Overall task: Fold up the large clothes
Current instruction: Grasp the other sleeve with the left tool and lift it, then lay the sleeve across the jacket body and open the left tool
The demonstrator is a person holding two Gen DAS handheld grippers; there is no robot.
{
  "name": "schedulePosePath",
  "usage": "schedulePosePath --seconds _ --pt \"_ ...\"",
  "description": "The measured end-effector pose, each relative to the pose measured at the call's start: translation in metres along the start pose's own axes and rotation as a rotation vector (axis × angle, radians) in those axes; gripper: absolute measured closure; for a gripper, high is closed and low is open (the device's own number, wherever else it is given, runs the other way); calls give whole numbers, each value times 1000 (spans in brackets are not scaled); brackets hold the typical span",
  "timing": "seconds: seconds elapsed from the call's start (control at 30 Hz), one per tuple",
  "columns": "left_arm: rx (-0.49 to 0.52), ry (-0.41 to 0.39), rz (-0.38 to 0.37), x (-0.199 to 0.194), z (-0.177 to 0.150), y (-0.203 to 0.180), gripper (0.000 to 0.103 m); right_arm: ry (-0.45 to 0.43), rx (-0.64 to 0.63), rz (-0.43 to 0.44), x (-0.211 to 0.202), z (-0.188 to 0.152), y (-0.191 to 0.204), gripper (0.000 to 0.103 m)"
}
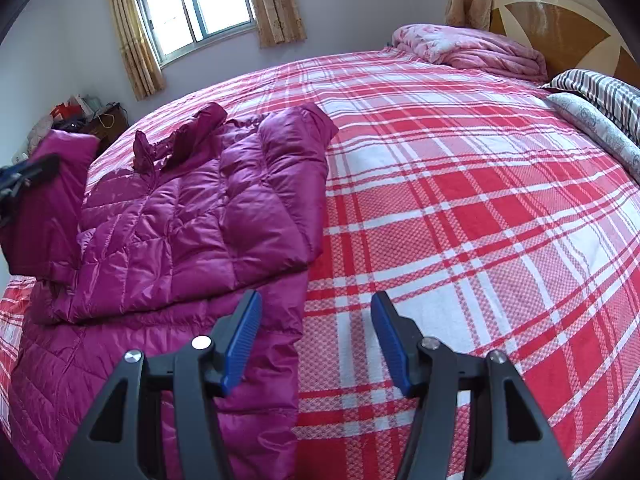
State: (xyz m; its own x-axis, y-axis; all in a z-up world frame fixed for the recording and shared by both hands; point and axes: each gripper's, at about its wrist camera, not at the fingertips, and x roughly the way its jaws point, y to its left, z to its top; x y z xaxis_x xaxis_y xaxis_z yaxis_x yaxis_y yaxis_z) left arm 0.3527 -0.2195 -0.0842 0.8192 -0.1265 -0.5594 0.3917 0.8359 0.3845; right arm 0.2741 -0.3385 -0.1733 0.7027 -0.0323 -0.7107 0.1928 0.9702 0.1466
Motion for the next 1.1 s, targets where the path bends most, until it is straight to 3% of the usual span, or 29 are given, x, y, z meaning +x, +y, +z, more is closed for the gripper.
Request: schedulePosePath --seconds 0.17,0.27,0.3,0.33,0.4,0.43,0.6,0.67,0.73,0.87,1.0,1.03,1.1 --pt "23 4 -43 9 -5 -22 89 15 -12 -3 4 0 2 43" --pt "26 -26 -65 1 -3 -25 81 19 -13 -3 5 -1 2 43" --pt "25 -42 -63 -3 -3 -24 68 20 -11 -1 5 -1 2 43" --pt "22 -57 -56 -7 -3 -22 47 21 -9 1 5 -1 1 43" --pt "1 -94 -21 -14 -5 -12 18 25 -7 5 6 -1 1 42" --pt "-19 -119 0 -18 -9 -3 15 24 -6 8 6 -1 1 42" --pt "-85 -80 91 -9 -36 49 14 -24 2 47 -6 0 -1 40" --pt "-129 -40 129 -3 -55 76 14 -66 17 68 -18 3 1 24" --pt "-180 10 164 5 -77 105 14 -92 33 151 -30 13 9 22" --pt "-255 116 238 27 -113 149 14 -31 -18 268 -22 36 51 22" --pt "-349 161 235 33 -133 170 14 84 -89 340 13 47 92 22" --pt "-357 163 232 34 -136 171 14 128 -97 334 28 46 101 25" --pt "-349 165 234 33 -137 169 14 181 -107 309 46 43 107 64"
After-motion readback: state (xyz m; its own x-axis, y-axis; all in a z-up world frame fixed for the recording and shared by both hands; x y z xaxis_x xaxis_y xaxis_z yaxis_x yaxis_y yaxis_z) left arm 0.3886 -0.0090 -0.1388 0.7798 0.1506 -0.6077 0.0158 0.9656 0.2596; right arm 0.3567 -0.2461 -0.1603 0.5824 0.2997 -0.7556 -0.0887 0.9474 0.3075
